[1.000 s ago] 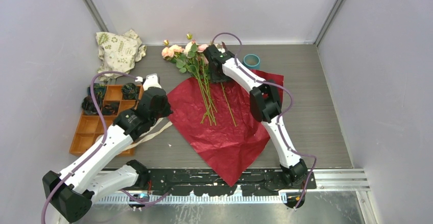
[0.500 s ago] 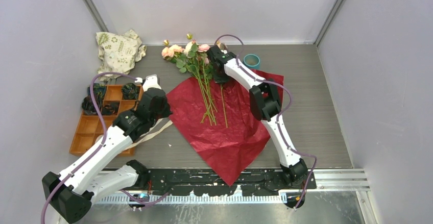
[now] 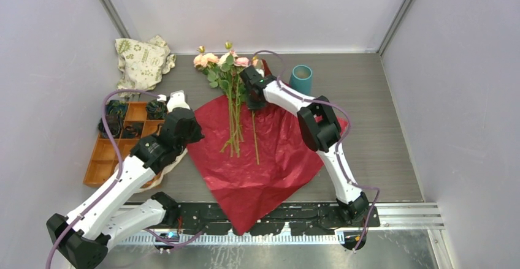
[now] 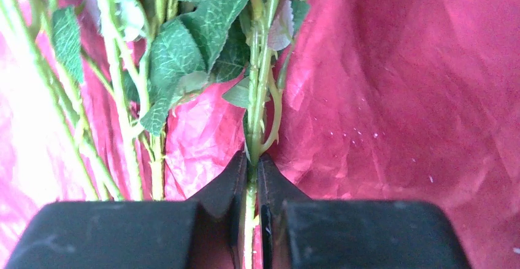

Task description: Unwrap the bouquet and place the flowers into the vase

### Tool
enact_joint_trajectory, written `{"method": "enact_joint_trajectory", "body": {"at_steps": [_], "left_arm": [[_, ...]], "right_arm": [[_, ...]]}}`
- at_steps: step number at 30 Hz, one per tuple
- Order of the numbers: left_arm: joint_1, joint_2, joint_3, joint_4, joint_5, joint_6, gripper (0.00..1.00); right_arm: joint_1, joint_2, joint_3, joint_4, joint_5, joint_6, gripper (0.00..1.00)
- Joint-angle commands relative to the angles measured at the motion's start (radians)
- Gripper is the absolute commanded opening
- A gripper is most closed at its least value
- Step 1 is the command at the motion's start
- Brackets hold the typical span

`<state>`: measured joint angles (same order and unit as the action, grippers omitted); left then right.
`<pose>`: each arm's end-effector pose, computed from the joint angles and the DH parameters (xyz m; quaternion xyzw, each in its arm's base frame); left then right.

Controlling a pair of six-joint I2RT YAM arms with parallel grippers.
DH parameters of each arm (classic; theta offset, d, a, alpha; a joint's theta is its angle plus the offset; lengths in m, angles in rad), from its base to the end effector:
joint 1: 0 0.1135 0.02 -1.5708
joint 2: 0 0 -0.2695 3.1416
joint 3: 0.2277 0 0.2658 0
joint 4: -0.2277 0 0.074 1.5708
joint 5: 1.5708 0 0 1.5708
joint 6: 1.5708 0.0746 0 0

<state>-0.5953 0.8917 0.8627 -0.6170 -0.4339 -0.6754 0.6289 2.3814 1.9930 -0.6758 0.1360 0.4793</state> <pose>0.2034 -0.0999 0.2904 -0.1309 0.8695 -0.1035 0.4650 0.4503 0.3150 0.1273 -0.0552 0.9644 0.0756 0.2472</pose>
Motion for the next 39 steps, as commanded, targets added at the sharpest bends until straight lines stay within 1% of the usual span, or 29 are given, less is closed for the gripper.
{"method": "enact_joint_trajectory", "body": {"at_steps": [1, 2, 3, 6, 9, 19, 22, 26, 31, 34, 36, 39], "left_arm": [[0.005, -0.041, 0.001, -0.012, -0.039, 0.002, 0.04], [0.005, -0.047, 0.0, -0.015, -0.043, 0.002, 0.04], [0.005, -0.051, -0.002, -0.018, -0.045, 0.003, 0.04], [0.006, -0.061, -0.004, -0.023, -0.048, 0.004, 0.05], [0.005, -0.063, -0.004, -0.024, -0.044, 0.004, 0.05], [0.005, -0.06, -0.018, -0.004, -0.014, -0.007, 0.05], [0.005, -0.061, -0.021, -0.004, -0.012, -0.013, 0.05], [0.006, -0.074, -0.013, -0.005, -0.014, -0.014, 0.04], [0.005, -0.087, -0.006, -0.007, -0.012, -0.015, 0.05], [0.005, -0.083, 0.004, -0.001, -0.012, -0.01, 0.05], [0.005, -0.074, 0.015, 0.005, -0.007, -0.002, 0.05], [0.005, -0.052, 0.036, 0.012, -0.002, 0.008, 0.05]], "right_arm": [[0.118, 0.012, -0.09, -0.022, -0.121, 0.051, 0.01], [0.129, 0.007, -0.101, -0.016, -0.121, 0.057, 0.01], [0.14, 0.0, -0.11, -0.011, -0.153, 0.063, 0.01], [0.15, -0.026, -0.123, -0.017, -0.14, 0.067, 0.01], [0.152, -0.072, -0.125, -0.042, -0.047, 0.05, 0.01], [0.148, -0.291, -0.106, -0.11, 0.159, -0.036, 0.01], [0.148, -0.384, -0.102, -0.105, 0.183, -0.065, 0.01], [0.149, -0.512, -0.132, -0.058, 0.207, -0.098, 0.01], [0.148, -0.655, -0.172, 0.041, 0.272, -0.164, 0.01], [0.149, -0.737, -0.207, 0.139, 0.372, -0.224, 0.01], [0.149, -0.814, -0.281, 0.273, 0.429, -0.273, 0.01], [0.148, -0.938, -0.41, 0.544, 0.476, -0.352, 0.01]]}}
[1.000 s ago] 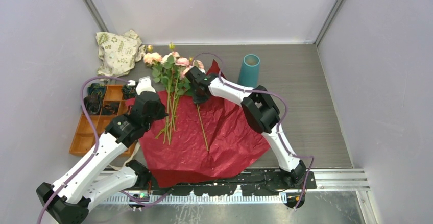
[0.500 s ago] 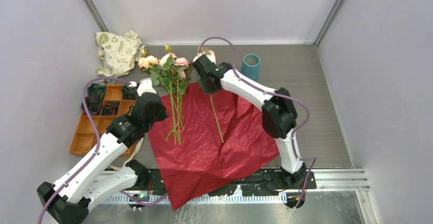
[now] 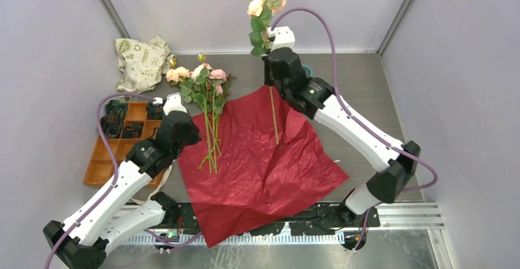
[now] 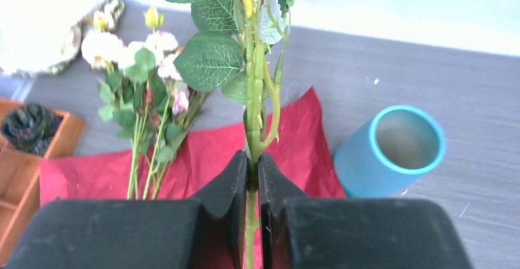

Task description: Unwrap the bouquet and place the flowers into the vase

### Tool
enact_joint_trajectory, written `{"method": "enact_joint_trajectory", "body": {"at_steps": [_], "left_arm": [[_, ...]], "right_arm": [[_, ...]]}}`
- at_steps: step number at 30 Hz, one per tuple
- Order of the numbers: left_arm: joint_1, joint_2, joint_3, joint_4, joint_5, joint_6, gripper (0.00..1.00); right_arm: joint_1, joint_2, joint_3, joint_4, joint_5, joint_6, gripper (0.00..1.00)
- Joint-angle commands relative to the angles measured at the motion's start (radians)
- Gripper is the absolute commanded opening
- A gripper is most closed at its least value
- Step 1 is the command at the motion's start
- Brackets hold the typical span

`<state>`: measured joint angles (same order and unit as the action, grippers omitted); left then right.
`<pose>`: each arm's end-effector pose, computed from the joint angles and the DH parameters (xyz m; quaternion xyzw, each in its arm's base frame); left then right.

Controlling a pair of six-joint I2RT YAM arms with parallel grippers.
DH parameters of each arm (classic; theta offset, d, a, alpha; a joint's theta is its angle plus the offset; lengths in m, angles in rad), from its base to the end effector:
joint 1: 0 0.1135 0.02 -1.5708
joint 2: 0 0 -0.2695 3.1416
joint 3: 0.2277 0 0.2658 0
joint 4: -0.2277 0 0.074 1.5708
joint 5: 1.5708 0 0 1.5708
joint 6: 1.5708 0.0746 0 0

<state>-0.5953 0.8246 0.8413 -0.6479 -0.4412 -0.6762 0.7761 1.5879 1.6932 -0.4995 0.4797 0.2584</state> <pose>0.1910 -0.0909 0.2922 -0.1342 0.8653 -0.1053 0.4713 0.3133 0.2593 0.4160 -0.0794 0.8149 0.0948 0.5663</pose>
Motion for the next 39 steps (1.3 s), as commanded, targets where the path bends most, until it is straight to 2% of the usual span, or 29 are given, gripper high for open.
{"method": "enact_joint_trajectory", "body": {"at_steps": [1, 6, 10, 16, 25, 39], "left_arm": [[0.005, 0.021, 0.063, 0.046, 0.009, 0.011, 0.05], [0.005, 0.039, 0.077, 0.057, 0.023, 0.016, 0.04], [0.006, 0.036, 0.075, 0.068, 0.044, 0.01, 0.04], [0.005, 0.009, 0.07, 0.077, 0.105, 0.012, 0.04], [0.005, -0.013, 0.07, 0.089, 0.16, 0.027, 0.08], [0.005, 0.018, 0.053, 0.103, 0.17, 0.014, 0.08]], "right_arm": [[0.0, -0.167, -0.133, 0.434, 0.147, -0.161, 0.01], [0.0, -0.187, -0.154, 0.677, 0.243, -0.373, 0.01], [-0.01, -0.155, -0.174, 0.936, 0.29, -0.55, 0.01], [-0.082, -0.052, -0.137, 1.11, 0.329, -0.684, 0.01], [-0.234, 0.002, -0.112, 1.126, 0.3, -0.632, 0.01], [-0.269, 0.067, -0.028, 1.101, 0.256, -0.612, 0.01]]}}
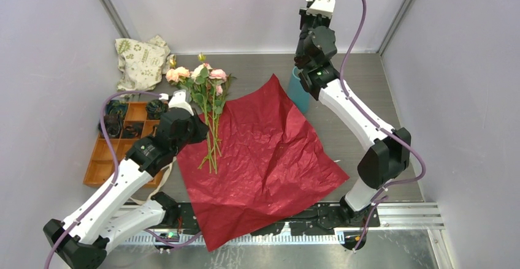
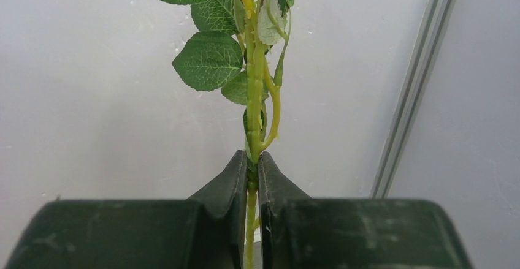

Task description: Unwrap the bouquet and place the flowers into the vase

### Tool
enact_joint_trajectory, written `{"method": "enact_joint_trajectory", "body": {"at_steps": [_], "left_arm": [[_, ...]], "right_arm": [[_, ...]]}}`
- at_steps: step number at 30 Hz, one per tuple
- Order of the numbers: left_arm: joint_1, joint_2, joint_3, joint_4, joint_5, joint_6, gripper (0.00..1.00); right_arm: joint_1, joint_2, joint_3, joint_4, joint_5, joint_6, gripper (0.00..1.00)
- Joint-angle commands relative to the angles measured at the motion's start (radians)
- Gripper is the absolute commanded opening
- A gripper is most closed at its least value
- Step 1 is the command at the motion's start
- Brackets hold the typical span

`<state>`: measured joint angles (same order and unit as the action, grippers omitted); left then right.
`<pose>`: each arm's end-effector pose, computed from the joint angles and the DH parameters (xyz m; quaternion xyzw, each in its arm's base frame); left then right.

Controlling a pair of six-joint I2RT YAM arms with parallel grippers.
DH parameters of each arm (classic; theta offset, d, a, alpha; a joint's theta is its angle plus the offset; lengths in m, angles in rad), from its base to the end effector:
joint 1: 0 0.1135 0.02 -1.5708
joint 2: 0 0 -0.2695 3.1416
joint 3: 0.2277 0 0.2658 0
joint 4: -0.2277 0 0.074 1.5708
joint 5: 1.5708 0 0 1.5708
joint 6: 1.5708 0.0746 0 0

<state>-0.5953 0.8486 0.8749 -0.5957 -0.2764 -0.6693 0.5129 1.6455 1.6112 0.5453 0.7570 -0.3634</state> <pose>0.1951 -0.1076 0.3039 -0.0982 0.8658 -0.1835 0.4550 0.3848 0.1579 0.4960 0.0895 0.5606 -0.1264 0.8135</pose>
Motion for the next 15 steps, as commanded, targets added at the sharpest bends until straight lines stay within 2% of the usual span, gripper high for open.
{"method": "enact_joint_trajectory", "body": {"at_steps": [1, 15], "left_arm": [[0.005, -0.007, 0.019, 0.051, 0.004, 0.007, 0.08], [0.005, 0.002, -0.004, 0.081, 0.011, -0.002, 0.08]], "right_arm": [[-0.005, 0.012, 0.048, 0.057, -0.018, 0.01, 0.01], [-0.005, -0.059, -0.36, 0.136, -0.004, 0.181, 0.01]]}}
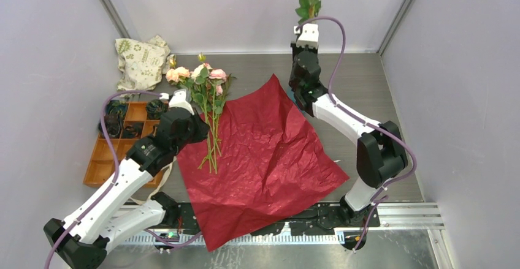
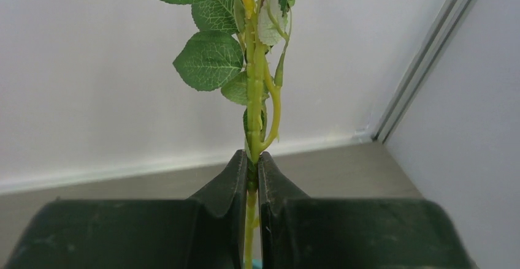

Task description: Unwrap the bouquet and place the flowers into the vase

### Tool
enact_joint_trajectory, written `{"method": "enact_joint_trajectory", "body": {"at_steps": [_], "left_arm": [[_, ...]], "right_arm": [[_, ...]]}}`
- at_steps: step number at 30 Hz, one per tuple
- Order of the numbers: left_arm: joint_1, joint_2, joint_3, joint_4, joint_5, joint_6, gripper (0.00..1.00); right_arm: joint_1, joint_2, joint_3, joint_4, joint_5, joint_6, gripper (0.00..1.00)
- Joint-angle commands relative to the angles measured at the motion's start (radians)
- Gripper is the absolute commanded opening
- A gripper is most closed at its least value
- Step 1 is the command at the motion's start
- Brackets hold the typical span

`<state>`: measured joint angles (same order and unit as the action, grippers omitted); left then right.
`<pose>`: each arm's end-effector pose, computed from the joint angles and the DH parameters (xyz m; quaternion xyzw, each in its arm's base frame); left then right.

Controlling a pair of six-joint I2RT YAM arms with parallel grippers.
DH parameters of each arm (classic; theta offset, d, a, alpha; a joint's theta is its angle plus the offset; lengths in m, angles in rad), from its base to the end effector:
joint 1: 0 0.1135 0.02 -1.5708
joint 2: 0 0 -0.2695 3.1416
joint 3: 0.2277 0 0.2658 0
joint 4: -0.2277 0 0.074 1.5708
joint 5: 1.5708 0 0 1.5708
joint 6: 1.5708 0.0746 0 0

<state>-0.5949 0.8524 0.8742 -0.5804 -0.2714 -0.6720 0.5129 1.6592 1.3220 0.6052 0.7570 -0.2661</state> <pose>0.1966 -0.1089 0.3047 -0.0989 0.8634 -0.1889 0.4572 0.4012 0.1672 0.3869 0.0579 0.6328 -0.1314 0.7609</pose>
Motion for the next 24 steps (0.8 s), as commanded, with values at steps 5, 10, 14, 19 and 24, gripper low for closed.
{"method": "enact_joint_trajectory", "body": {"at_steps": [5, 10, 14, 19, 24], "left_arm": [[0.005, 0.012, -0.027, 0.093, 0.001, 0.007, 0.08], [0.006, 0.065, -0.034, 0.127, 0.018, 0.003, 0.09], [0.006, 0.117, -0.018, 0.153, 0.072, -0.012, 0.09], [0.006, 0.183, 0.021, 0.167, 0.123, -0.028, 0.12], [0.009, 0.256, 0.087, 0.137, 0.145, -0.037, 0.15]], "right_arm": [[-0.006, -0.094, -0.174, 0.062, -0.006, 0.148, 0.01], [-0.002, -0.146, -0.268, 0.002, -0.02, 0.233, 0.06], [0.005, -0.191, -0.311, -0.036, -0.037, 0.263, 0.19], [0.006, -0.234, -0.336, -0.096, -0.059, 0.304, 0.46], [0.007, -0.253, -0.338, -0.156, -0.071, 0.321, 0.63]]}}
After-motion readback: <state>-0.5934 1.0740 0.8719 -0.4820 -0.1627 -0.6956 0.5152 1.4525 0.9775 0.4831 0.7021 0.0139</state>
